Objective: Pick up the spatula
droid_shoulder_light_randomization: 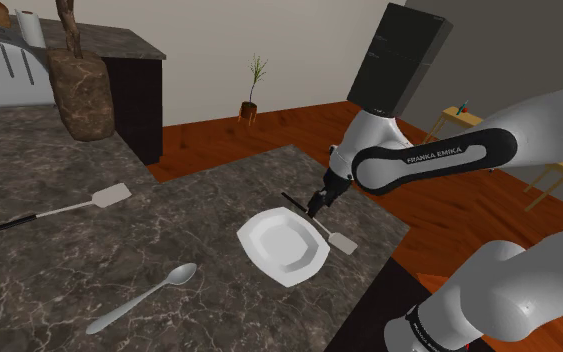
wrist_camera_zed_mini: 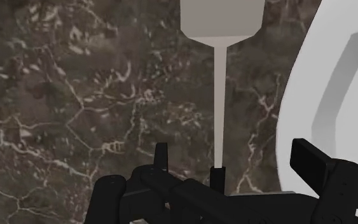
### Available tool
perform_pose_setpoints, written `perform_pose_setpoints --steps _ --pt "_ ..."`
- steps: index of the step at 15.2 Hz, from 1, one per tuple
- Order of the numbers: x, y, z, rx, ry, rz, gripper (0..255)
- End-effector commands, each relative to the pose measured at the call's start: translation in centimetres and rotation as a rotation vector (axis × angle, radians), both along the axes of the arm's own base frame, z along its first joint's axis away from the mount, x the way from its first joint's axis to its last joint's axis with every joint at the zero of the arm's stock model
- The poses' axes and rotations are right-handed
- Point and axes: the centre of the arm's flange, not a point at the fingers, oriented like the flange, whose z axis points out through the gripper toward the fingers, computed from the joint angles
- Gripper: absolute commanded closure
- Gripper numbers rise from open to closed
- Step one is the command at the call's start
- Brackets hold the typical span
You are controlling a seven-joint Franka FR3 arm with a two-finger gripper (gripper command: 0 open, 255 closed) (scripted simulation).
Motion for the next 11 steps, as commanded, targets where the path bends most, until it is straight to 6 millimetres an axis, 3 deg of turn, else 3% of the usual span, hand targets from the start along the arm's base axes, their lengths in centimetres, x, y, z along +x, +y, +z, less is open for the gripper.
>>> perform_pose_setpoints --steps 1,6,7,11 --pt "-0.1 0.0 -1.1 -0.001 -0.002 0.001 0" --pt "-0.1 0.0 -2.9 -0.001 -0.002 0.001 0" --pt "-0.1 0.0 -2.9 -0.001 -0.002 0.001 255" --pt "-0.1 0.0 -2.9 -0.001 -0.002 0.001 255"
